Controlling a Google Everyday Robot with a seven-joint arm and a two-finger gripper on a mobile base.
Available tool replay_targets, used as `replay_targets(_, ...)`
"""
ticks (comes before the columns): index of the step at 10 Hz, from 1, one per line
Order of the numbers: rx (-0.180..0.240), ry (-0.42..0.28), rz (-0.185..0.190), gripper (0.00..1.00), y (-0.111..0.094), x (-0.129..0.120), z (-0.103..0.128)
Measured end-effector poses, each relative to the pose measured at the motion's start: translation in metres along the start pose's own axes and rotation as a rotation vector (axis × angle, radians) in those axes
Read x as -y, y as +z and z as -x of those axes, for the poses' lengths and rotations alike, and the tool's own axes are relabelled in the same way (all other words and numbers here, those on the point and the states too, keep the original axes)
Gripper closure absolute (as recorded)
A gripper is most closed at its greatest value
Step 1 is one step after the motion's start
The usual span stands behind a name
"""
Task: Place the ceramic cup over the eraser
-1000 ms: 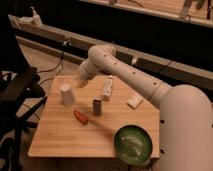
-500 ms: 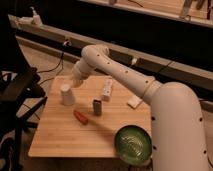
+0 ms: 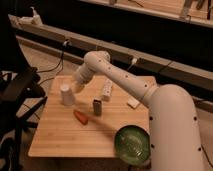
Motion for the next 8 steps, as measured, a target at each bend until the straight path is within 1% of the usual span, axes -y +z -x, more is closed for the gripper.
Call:
replay_targets(1,0.011,0.003,0.004,0.2,0.004,0.001,-0.002)
replay_targets(4,0.06,0.023,0.038,0.2,0.031,0.007,-0.009)
replay_targets(8,0.1,0.006,0.106,0.2,0.077,0.019,0.002)
